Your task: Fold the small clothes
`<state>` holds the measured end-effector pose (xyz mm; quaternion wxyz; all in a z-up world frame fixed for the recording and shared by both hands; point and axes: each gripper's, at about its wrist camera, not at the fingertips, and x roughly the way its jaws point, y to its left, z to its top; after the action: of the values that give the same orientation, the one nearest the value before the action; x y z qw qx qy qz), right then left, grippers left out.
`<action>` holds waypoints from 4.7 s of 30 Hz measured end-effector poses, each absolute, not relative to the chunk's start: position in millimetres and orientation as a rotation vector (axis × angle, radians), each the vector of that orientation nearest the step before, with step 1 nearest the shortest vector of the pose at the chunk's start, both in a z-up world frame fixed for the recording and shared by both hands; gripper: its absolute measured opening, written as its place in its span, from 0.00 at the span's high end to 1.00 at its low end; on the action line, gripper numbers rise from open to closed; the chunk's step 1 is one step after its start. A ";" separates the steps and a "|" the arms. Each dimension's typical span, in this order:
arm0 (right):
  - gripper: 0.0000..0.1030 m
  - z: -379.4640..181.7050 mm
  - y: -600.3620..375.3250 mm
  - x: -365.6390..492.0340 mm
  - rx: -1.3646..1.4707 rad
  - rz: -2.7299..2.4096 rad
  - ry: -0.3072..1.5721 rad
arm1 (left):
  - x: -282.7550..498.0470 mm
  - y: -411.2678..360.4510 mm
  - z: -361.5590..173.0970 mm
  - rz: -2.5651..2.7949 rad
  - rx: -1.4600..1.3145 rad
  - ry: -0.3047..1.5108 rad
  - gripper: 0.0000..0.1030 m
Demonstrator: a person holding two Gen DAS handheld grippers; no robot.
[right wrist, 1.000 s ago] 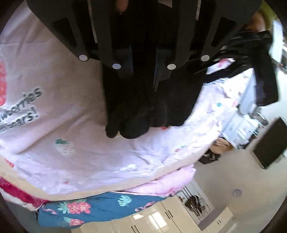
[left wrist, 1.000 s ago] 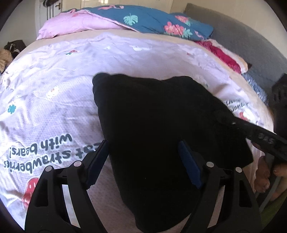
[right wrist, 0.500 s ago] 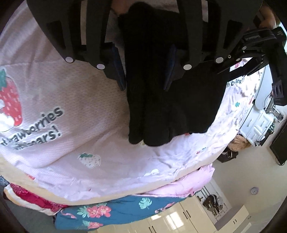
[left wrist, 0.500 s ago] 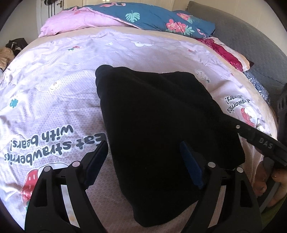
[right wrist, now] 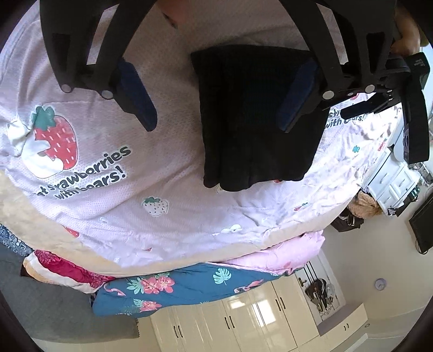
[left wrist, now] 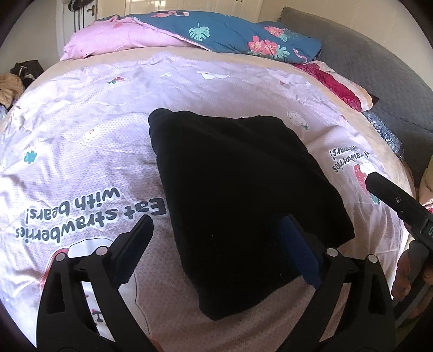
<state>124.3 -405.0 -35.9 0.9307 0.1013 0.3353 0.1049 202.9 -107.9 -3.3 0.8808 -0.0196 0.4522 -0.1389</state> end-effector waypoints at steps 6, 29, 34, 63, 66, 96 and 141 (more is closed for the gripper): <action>0.09 -28.7 -400.2 142.6 0.195 0.191 0.683 | 203.1 -105.6 -10.7 -0.276 -0.023 0.975 0.13; 0.94 -62.1 -360.5 266.3 0.010 0.168 0.834 | 202.1 -124.8 -38.6 -0.360 -0.051 1.028 0.09; 0.85 -78.8 -359.4 263.9 -0.022 0.121 0.860 | 196.7 -127.5 -35.8 -0.361 -0.043 1.028 0.09; 0.04 -8.5 -371.0 16.9 0.012 0.139 0.475 | 98.8 -67.8 23.2 -0.307 -0.070 0.826 0.09; 0.04 -17.2 -364.0 -1.9 -0.012 0.127 0.448 | 89.0 -59.0 20.3 -0.294 -0.074 0.806 0.09; 0.04 -80.3 -352.1 -36.2 0.023 0.097 0.567 | 61.3 -39.2 -14.2 -0.236 -0.065 0.827 0.09; 0.04 -84.0 -353.2 -35.4 0.031 0.081 0.588 | 60.2 -38.2 -13.4 -0.215 -0.038 0.833 0.09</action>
<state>-35.4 -353.2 -84.0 0.9562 0.0153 0.2897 0.0401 60.2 -38.2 -13.4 0.9087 -0.0186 0.4038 -0.1042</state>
